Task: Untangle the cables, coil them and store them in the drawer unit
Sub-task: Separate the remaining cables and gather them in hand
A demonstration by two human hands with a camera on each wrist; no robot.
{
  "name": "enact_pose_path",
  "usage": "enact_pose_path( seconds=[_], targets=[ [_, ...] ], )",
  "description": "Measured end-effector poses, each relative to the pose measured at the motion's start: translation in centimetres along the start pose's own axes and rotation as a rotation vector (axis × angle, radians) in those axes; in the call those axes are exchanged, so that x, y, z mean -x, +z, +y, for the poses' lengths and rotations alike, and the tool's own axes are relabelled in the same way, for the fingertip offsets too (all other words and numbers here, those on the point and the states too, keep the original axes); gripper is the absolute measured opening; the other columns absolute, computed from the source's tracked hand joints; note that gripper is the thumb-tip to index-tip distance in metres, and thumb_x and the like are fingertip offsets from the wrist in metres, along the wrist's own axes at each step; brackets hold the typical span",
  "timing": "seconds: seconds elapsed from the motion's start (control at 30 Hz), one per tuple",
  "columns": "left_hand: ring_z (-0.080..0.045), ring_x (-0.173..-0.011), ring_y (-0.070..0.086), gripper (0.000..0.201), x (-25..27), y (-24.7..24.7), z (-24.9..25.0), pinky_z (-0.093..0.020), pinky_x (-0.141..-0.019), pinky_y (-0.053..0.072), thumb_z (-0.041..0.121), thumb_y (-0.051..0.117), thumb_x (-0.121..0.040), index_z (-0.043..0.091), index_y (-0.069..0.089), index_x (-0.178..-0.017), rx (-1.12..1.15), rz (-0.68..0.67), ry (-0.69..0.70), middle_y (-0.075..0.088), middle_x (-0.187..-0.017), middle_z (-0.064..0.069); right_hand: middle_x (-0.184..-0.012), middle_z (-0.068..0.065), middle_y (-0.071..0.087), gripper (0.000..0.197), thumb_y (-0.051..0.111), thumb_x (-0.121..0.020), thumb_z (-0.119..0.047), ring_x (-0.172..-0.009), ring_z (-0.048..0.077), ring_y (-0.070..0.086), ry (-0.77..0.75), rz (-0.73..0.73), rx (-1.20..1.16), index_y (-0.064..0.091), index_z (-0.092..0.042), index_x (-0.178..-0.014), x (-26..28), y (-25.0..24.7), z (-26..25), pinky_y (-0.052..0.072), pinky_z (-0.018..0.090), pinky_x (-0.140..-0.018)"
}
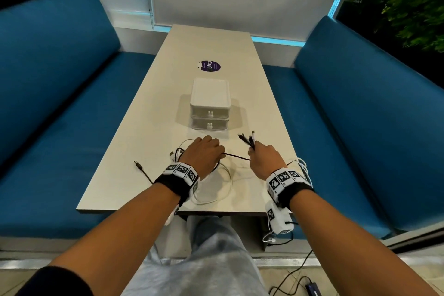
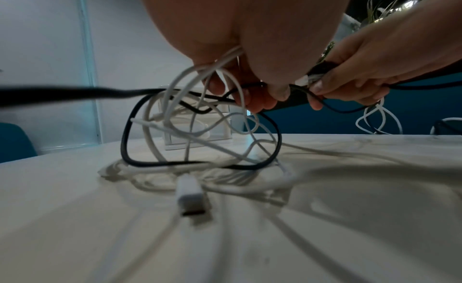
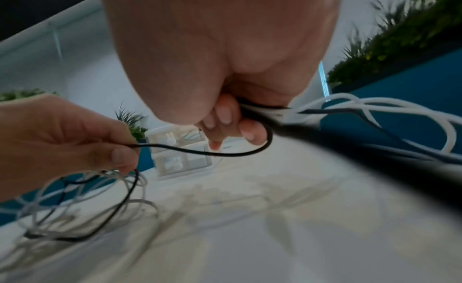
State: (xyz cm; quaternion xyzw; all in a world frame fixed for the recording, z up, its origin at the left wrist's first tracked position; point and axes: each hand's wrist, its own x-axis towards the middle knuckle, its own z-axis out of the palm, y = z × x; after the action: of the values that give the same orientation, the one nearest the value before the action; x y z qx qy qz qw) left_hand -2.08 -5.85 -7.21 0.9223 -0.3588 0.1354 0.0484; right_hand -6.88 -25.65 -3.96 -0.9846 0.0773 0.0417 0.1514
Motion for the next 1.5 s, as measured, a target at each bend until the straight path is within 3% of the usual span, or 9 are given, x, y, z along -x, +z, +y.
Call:
enact_pose_path(
  seconds=[0.1,0.23,0.5,0.6,0.67,0.83,1.0,1.2,1.5],
  targets=[
    [-0.029,-0.083,0.054,0.017,0.1,0.1,0.1,-0.036,-0.066,0.037,0.027,0.060,-0.095,0.014,0.068,-0.087,0.013,0.072,-0.014,0.060,-0.086,-0.004,-0.105,0.017,0.061,0.033,0.033,-0.102,-0.032,-0.094,0.038,0.058,-0.009,0.003,-0.159,0.053,-0.010,-0.115,-0.1,0.6,-1.3,0.049,0.044,-0.083],
    [-0.030,-0.080,0.054,0.013,-0.3,-0.2,0.5,-0.038,-0.061,0.040,0.025,0.063,-0.093,0.013,0.066,-0.088,0.069,0.123,-0.016,0.060,-0.089,-0.006,-0.104,0.018,0.066,0.031,0.036,-0.103,-0.029,-0.097,0.038,0.058,-0.124,0.003,-0.309,0.057,-0.009,-0.115,0.4,1.1,-3.1,0.046,0.039,-0.079],
    [-0.024,-0.085,0.056,0.015,0.0,-0.9,1.0,-0.041,-0.080,0.032,0.036,0.067,-0.087,0.022,0.062,-0.082,-0.138,0.113,-0.058,0.064,-0.074,0.008,-0.095,0.014,0.068,0.027,0.041,-0.101,-0.027,-0.079,0.029,0.056,-0.179,-0.009,-0.325,0.063,-0.012,-0.105,0.6,0.7,-2.6,0.043,0.034,-0.070],
    [-0.024,-0.098,0.055,0.015,0.0,-1.3,1.0,-0.045,-0.090,0.029,0.038,0.062,-0.089,0.023,0.064,-0.087,-0.153,0.033,-0.089,0.067,-0.080,0.009,-0.098,0.013,0.068,0.026,0.042,-0.101,-0.028,-0.087,0.033,0.059,-0.160,-0.008,-0.329,0.063,-0.013,-0.106,0.4,0.5,-2.3,0.047,0.037,-0.076],
    [-0.023,-0.101,0.056,0.011,-0.1,-1.1,0.9,-0.043,-0.093,0.029,0.031,0.055,-0.094,0.024,0.060,-0.100,-0.110,-0.086,-0.089,0.066,-0.094,0.007,-0.096,0.013,0.067,0.026,0.042,-0.101,-0.029,-0.084,0.032,0.058,-0.139,-0.024,-0.326,0.062,-0.013,-0.107,0.2,0.4,-1.7,0.047,0.036,-0.074],
    [-0.022,-0.105,0.058,0.036,0.4,-0.5,0.2,-0.037,-0.094,0.033,0.013,0.055,-0.093,0.025,0.051,-0.126,-0.047,-0.177,-0.108,0.056,-0.119,0.003,-0.090,0.007,0.061,0.025,0.040,-0.101,-0.030,-0.077,0.029,0.055,-0.046,-0.033,-0.285,0.061,-0.018,-0.105,-0.1,-0.2,0.1,0.043,0.032,-0.068],
    [-0.023,-0.109,0.051,0.023,1.0,-1.4,-0.8,-0.043,-0.097,0.027,0.028,0.042,-0.100,0.025,0.062,-0.112,-0.183,-0.235,-0.201,0.062,-0.110,0.002,-0.101,0.015,0.063,0.031,0.040,-0.100,-0.035,-0.081,0.032,0.058,0.099,-0.001,-0.177,0.060,-0.016,-0.115,-0.7,-0.9,3.4,0.047,0.036,-0.069],
    [-0.024,-0.111,0.049,0.025,1.0,-1.2,0.3,-0.051,-0.105,0.023,0.029,0.039,-0.098,0.026,0.057,-0.114,-0.243,-0.251,-0.171,0.062,-0.111,0.003,-0.106,0.015,0.060,0.034,0.038,-0.100,-0.036,-0.090,0.034,0.060,0.201,0.020,-0.130,0.058,-0.016,-0.119,-0.1,0.2,4.4,0.052,0.041,-0.080],
    [-0.025,-0.110,0.052,0.028,0.9,-0.6,0.7,-0.049,-0.104,0.020,0.034,0.033,-0.103,0.027,0.056,-0.118,-0.223,-0.278,-0.128,0.063,-0.111,0.001,-0.106,0.020,0.062,0.038,0.032,-0.103,-0.037,-0.098,0.038,0.055,0.095,0.148,-0.248,0.050,-0.013,-0.126,0.0,1.3,1.0,0.042,0.039,-0.076]
  ],
)
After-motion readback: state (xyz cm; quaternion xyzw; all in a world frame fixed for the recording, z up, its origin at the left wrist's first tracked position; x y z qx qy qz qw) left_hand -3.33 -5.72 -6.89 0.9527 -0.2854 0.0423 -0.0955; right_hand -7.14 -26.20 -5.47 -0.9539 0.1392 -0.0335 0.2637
